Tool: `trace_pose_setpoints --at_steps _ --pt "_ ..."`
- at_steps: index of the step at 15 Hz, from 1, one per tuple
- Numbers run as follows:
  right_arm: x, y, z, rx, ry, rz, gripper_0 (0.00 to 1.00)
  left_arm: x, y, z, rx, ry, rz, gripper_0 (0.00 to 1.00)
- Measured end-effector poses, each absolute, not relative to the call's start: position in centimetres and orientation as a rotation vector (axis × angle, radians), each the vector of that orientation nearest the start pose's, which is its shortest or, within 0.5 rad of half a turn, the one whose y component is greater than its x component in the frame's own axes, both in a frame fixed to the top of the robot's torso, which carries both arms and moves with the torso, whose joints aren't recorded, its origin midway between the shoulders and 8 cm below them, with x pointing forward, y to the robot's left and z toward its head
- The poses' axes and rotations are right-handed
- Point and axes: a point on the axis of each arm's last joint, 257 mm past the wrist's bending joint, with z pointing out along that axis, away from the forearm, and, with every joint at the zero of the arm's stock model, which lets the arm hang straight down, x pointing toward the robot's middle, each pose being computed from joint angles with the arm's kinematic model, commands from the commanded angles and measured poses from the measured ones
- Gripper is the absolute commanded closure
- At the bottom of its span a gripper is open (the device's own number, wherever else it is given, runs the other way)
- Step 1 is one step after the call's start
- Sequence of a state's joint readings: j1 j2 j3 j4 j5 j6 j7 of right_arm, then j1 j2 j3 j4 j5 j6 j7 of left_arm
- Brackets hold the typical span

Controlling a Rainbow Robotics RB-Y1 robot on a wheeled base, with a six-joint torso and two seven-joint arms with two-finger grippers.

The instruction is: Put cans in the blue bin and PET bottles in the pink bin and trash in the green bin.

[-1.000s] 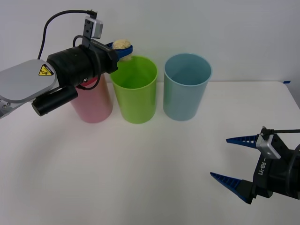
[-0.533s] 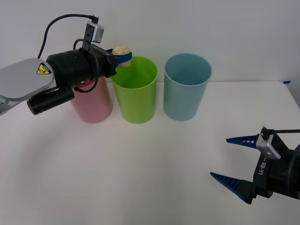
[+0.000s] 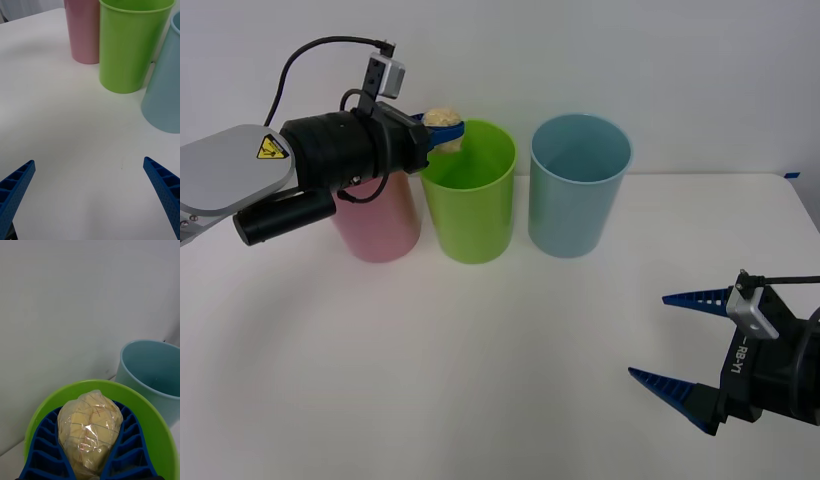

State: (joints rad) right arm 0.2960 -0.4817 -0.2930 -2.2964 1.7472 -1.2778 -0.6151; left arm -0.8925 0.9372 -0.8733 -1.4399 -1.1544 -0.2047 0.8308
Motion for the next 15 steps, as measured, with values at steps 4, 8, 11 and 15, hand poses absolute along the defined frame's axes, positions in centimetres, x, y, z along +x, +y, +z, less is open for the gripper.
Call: trace_pose_setpoints --at_steps 4,8,11,15 --pt "32.9 -18.6 -18.3 -1.075 1.799 0.44 0.0 61.0 9.4 -7.2 0.662 1.671 -0.551 0.57" --pt "32.9 -18.6 -18.3 -1.075 1.799 0.44 0.0 61.2 9.5 -6.9 0.68 1.651 -0.52 0.0" --pt "32.9 -18.6 -18.3 -1.075 1.799 0.44 0.0 61.4 9.6 -6.4 0.684 1.628 -0.497 0.0" --pt "32.9 -18.6 -18.3 -1.075 1.799 0.44 0.0 61.3 9.3 -5.8 0.68 1.609 -0.498 0.0"
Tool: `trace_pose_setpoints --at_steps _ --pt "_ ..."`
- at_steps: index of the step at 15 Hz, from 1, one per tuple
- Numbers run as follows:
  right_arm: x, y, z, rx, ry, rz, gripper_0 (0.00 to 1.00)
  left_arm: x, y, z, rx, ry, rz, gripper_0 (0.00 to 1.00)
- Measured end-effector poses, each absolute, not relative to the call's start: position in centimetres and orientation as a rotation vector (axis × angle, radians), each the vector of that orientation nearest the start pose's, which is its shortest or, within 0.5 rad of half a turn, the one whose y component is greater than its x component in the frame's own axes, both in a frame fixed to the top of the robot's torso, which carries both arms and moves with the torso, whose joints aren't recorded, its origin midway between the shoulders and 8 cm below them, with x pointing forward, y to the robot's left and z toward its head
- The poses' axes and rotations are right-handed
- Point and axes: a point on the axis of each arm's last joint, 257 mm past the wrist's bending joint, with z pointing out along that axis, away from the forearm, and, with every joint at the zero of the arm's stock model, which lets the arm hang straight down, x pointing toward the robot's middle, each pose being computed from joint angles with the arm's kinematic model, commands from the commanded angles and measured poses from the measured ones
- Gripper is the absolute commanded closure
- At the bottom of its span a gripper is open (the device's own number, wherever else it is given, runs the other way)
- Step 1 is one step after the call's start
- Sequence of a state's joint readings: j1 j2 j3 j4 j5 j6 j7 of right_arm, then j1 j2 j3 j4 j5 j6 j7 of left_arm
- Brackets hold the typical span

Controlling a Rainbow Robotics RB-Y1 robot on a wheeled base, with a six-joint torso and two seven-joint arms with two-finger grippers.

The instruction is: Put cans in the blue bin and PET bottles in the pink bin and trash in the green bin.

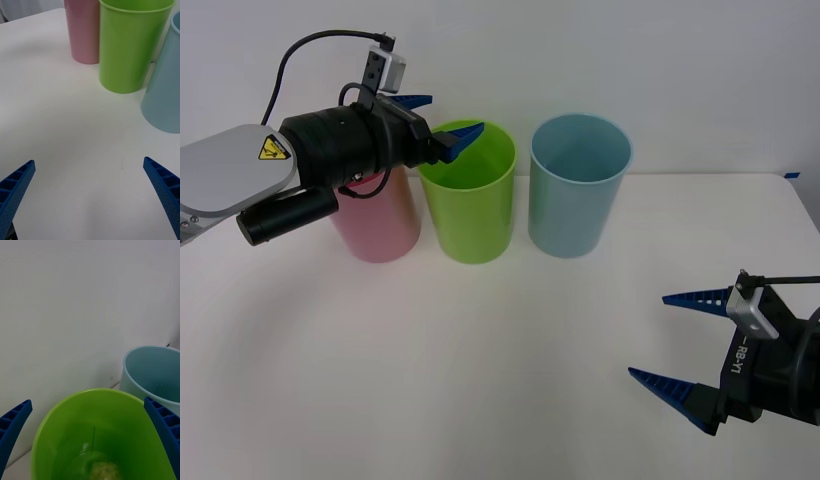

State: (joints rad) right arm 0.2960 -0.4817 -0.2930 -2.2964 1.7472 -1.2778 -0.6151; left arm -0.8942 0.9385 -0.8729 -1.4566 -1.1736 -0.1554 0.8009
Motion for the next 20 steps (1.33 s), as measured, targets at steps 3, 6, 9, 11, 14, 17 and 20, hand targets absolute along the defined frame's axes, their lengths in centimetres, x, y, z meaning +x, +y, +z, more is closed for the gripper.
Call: trace_pose_setpoints --at_steps 3,6,9,11,14,17,20 --pt "32.9 -18.6 -18.3 -1.075 1.799 0.44 0.0 61.3 9.3 -5.6 0.674 1.606 -0.502 0.0" --pt "32.9 -18.6 -18.3 -1.075 1.799 0.44 0.0 61.2 9.1 -4.8 0.665 1.587 -0.506 0.0" --pt "32.9 -18.6 -18.3 -1.075 1.799 0.44 0.0 60.5 8.2 -0.9 0.644 1.518 -0.548 0.0" --pt "32.9 -18.6 -18.3 -1.075 1.799 0.44 0.0 59.9 7.9 1.3 0.615 1.492 -0.6 0.0" --pt "32.9 -18.6 -18.3 -1.075 1.799 0.44 0.0 58.4 7.9 3.5 0.592 1.48 -0.668 0.0" --pt "32.9 -18.6 -18.3 -1.075 1.799 0.44 0.0 56.3 8.6 4.2 0.6 1.515 -0.736 0.0" --pt "32.9 -18.6 -18.3 -1.075 1.799 0.44 0.0 54.2 9.7 5.1 0.604 1.513 -0.795 0.0"
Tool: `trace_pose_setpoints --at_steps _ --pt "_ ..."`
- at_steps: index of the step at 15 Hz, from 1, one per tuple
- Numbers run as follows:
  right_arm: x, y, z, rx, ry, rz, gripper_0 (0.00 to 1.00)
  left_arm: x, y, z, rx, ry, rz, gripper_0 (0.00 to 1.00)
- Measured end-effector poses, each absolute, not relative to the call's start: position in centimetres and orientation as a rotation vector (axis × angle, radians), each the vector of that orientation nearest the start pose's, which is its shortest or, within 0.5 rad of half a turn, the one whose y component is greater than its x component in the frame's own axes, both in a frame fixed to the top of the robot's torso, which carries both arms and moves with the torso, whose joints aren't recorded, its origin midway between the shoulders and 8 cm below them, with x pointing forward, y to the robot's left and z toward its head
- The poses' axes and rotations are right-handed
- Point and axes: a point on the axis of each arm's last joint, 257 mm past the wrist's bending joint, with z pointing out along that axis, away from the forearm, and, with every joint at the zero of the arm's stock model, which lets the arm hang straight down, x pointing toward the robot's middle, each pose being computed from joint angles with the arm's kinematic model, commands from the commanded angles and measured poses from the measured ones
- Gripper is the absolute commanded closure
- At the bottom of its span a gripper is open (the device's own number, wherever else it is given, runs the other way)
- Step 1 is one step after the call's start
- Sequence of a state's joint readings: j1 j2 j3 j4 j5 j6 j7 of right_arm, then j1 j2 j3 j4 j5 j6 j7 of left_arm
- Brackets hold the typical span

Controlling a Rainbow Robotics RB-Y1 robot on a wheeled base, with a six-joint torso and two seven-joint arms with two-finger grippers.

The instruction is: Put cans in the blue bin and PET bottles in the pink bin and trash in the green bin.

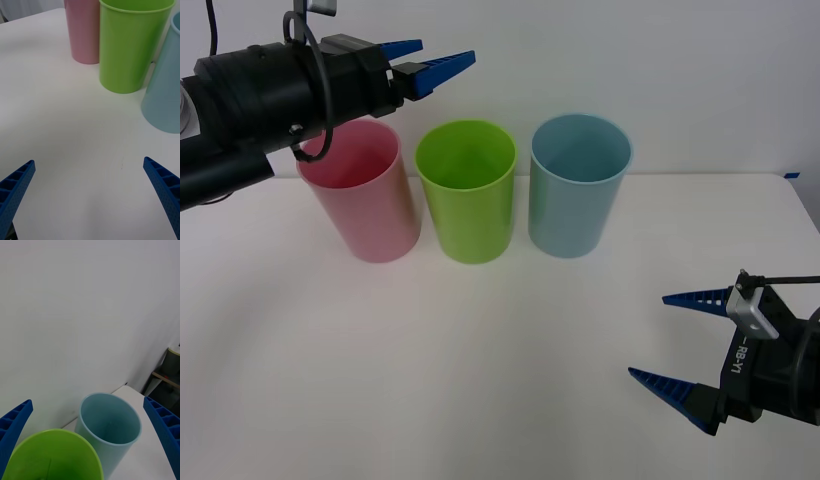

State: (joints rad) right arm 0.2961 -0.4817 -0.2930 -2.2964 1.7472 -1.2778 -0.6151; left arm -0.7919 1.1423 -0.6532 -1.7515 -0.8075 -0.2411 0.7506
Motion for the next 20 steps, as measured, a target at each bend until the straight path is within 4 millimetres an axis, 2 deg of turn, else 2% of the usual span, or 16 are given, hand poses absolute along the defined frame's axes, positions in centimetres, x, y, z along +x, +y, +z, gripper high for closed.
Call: trace_pose_setpoints --at_steps 3,6,14,20 --pt "32.9 -18.6 -18.3 -1.075 1.799 0.44 0.0 51.5 10.7 5.6 0.629 1.498 -0.838 0.0" --pt "32.9 -18.6 -18.3 -1.075 1.799 0.44 0.0 49.0 12.0 5.0 0.664 1.504 -0.859 0.0" --pt "32.9 -18.6 -18.3 -1.075 1.799 0.44 0.0 42.0 14.9 0.9 0.678 1.546 -0.835 0.0" --pt "32.9 -18.6 -18.3 -1.075 1.799 0.44 0.0 37.1 17.7 -3.5 0.705 1.617 -0.78 0.0"
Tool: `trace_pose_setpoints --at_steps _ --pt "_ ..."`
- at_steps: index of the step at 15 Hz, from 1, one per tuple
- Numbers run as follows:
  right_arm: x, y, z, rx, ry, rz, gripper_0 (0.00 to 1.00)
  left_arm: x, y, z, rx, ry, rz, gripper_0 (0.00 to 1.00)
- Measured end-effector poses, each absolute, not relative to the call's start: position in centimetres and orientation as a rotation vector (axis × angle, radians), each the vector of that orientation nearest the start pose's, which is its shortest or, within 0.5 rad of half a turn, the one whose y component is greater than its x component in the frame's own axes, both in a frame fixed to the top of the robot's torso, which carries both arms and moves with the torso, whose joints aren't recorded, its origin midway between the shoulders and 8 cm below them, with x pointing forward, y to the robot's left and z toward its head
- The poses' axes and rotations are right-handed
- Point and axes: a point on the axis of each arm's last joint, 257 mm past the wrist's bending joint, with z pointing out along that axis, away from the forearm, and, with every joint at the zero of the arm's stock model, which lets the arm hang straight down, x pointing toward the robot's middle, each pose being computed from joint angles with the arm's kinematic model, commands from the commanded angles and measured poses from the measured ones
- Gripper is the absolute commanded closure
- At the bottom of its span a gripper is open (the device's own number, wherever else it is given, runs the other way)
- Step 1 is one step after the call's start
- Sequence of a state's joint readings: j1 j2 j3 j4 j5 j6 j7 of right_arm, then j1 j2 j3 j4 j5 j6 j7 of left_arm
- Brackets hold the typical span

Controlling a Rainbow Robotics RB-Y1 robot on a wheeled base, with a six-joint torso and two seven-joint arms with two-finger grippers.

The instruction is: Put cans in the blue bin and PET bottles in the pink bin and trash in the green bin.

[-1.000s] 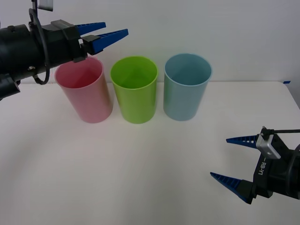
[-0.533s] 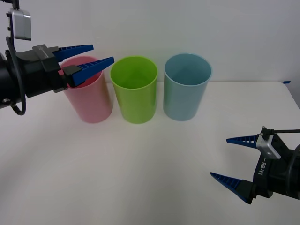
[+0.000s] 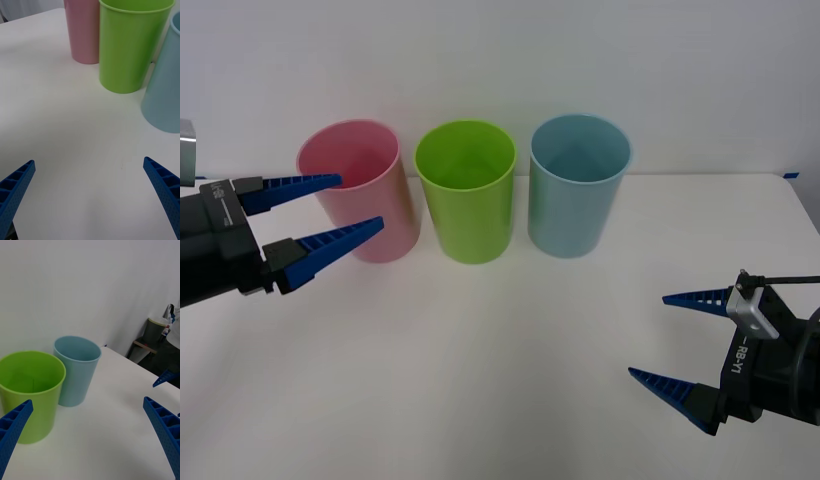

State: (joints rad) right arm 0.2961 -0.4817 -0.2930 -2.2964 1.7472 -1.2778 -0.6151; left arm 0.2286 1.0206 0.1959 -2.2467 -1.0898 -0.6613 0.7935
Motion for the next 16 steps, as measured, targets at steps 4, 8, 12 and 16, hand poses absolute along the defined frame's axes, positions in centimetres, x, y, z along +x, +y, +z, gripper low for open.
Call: trace_pose_setpoints --at_steps 4,8,12,16 --pt "32.9 -18.6 -18.3 -1.075 1.799 0.44 0.0 34.7 19.3 -6.5 0.693 1.68 -0.743 0.0" --pt "32.9 -18.6 -18.3 -1.075 1.799 0.44 0.0 33.2 20.5 -10.0 0.661 1.749 -0.717 0.0" --pt "32.9 -18.6 -18.3 -1.075 1.799 0.44 0.0 31.4 20.9 -13.3 0.602 1.824 -0.717 0.0" --pt "32.9 -18.6 -18.3 -1.075 1.799 0.44 0.0 29.4 20.1 -15.3 0.531 1.859 -0.78 0.0"
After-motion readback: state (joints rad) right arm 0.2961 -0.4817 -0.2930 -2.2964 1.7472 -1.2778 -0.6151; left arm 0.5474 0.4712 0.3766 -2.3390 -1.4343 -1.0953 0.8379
